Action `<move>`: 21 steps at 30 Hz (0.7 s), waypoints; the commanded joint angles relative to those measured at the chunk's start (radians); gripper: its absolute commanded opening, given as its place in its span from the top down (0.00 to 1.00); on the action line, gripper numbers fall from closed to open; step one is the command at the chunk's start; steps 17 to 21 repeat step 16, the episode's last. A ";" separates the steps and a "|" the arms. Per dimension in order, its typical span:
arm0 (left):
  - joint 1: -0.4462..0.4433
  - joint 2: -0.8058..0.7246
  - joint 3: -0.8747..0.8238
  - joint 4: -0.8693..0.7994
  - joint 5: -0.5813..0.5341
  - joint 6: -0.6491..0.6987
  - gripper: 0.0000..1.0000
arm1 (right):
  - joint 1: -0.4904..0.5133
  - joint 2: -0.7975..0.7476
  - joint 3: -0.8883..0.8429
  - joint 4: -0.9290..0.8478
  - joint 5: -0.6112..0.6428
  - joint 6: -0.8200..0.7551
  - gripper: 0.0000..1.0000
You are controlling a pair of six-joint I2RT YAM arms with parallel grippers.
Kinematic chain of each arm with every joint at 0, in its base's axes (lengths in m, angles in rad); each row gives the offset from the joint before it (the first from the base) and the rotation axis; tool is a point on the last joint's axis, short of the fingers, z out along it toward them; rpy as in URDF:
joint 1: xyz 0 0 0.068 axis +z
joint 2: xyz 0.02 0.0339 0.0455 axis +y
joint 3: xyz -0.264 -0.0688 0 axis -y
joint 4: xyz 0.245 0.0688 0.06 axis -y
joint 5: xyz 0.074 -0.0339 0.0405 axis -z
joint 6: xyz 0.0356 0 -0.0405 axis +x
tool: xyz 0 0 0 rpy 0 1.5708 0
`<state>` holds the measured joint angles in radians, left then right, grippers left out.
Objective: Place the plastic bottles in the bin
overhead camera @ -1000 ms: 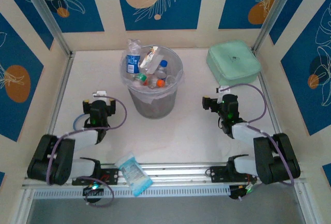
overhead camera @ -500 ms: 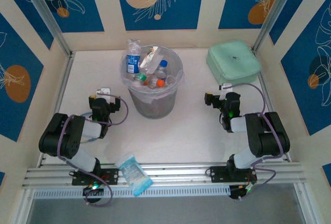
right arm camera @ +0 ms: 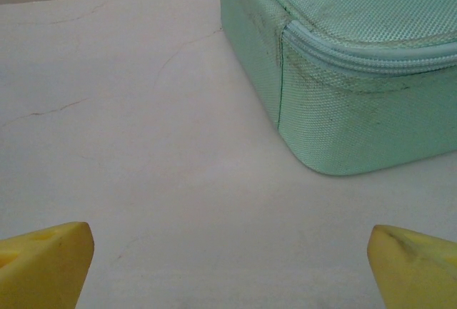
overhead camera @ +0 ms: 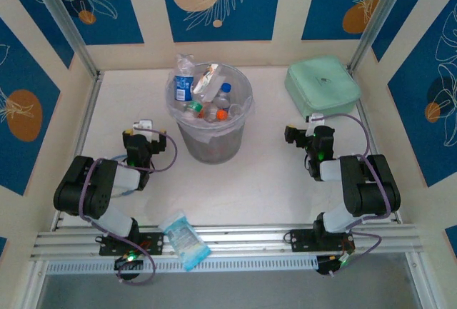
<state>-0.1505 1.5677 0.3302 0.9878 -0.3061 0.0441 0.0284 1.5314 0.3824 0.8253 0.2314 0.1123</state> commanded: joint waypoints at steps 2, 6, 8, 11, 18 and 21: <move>0.012 0.008 0.015 0.032 0.015 0.009 0.00 | -0.004 -0.008 0.021 0.009 -0.013 0.013 0.01; 0.012 0.008 0.017 0.032 0.016 0.008 0.00 | -0.013 -0.007 0.026 0.000 -0.034 0.017 0.01; 0.014 0.007 0.017 0.031 0.016 0.008 0.00 | -0.013 -0.007 0.026 -0.003 -0.033 0.017 0.01; 0.012 0.008 0.015 0.032 0.014 0.008 0.00 | -0.013 -0.007 0.025 -0.002 -0.034 0.017 0.01; 0.012 0.007 0.013 0.035 0.007 0.007 0.00 | -0.009 -0.009 0.021 0.006 -0.028 0.012 0.01; 0.012 0.007 0.013 0.035 0.007 0.007 0.00 | -0.009 -0.009 0.021 0.006 -0.028 0.012 0.01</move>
